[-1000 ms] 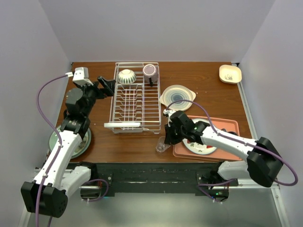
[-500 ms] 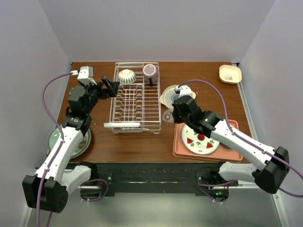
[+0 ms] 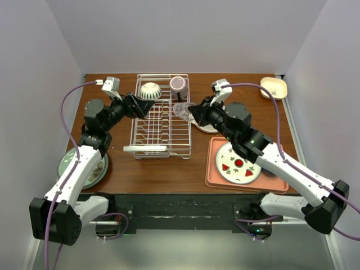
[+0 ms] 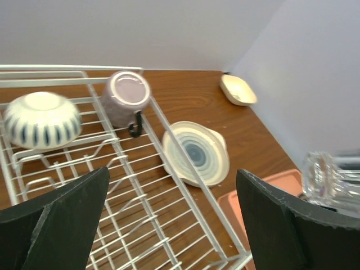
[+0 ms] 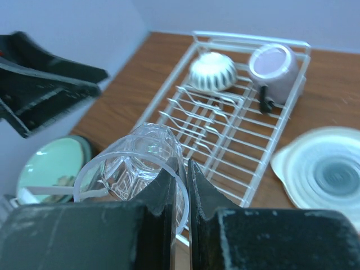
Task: Load the mixed dishes into the dish rack
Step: Grab a cup with the right arm, then pass the cup from the right arm to the left
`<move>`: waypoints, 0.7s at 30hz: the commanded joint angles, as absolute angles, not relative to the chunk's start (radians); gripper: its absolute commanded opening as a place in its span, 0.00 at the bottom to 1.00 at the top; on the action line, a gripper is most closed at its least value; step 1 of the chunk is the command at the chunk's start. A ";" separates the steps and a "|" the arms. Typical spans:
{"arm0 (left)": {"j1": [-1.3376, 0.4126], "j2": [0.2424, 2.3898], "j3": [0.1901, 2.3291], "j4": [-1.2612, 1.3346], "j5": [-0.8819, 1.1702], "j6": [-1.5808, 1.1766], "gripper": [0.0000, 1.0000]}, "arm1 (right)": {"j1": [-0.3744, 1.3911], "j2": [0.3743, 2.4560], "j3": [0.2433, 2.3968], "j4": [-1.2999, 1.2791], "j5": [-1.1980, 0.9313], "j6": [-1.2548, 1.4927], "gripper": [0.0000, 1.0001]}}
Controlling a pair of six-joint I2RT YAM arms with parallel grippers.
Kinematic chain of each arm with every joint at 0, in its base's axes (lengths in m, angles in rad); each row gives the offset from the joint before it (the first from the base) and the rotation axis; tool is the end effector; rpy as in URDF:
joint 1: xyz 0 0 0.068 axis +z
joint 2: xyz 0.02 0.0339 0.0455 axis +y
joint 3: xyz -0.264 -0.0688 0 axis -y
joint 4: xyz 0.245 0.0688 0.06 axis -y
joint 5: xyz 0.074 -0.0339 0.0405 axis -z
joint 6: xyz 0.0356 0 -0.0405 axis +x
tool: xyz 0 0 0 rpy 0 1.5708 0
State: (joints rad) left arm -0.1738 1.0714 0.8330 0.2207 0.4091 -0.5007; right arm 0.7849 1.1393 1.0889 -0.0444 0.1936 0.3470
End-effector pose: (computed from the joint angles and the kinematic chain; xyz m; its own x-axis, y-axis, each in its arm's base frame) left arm 0.2462 -0.0576 0.3438 -0.2795 -0.3981 -0.8737 0.4745 0.7339 -0.4861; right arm 0.1928 0.1830 0.3906 -0.2528 0.2192 -0.9424 -0.5020 0.8029 0.3214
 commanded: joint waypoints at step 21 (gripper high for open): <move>-0.233 1.167 0.735 1.172 0.974 -1.046 1.00 | 0.604 1.278 1.114 0.560 -0.623 0.575 0.00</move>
